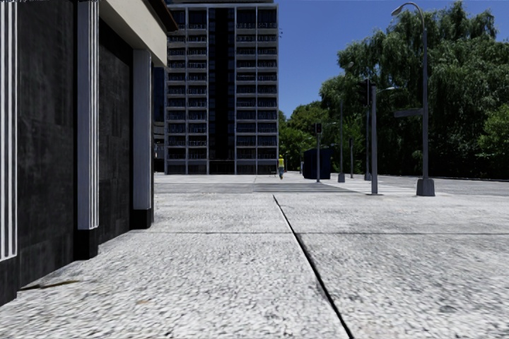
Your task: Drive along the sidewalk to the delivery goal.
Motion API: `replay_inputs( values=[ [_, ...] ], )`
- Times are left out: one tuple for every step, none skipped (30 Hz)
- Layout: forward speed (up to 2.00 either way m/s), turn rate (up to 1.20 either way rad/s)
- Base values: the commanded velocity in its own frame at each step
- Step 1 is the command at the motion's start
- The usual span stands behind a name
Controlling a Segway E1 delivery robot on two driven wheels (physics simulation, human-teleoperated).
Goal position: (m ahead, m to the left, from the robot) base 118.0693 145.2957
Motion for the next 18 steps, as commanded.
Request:
replay_inputs(
  values=[
    [2.00,0.00],
    [2.00,0.00],
    [2.00,0.00],
    [2.00,0.00],
    [2.00,0.00],
    [2.00,0.00],
    [2.00,-0.05],
    [2.00,-0.30],
    [2.00,-0.37],
    [2.00,-0.37],
    [2.00,-0.39],
    [2.00,-0.39],
    [2.00,-0.39],
    [2.00,-0.39],
    [2.00,-0.39],
    [2.00,-0.39],
    [2.00,-0.39],
    [2.00,-0.39]
  ],
)
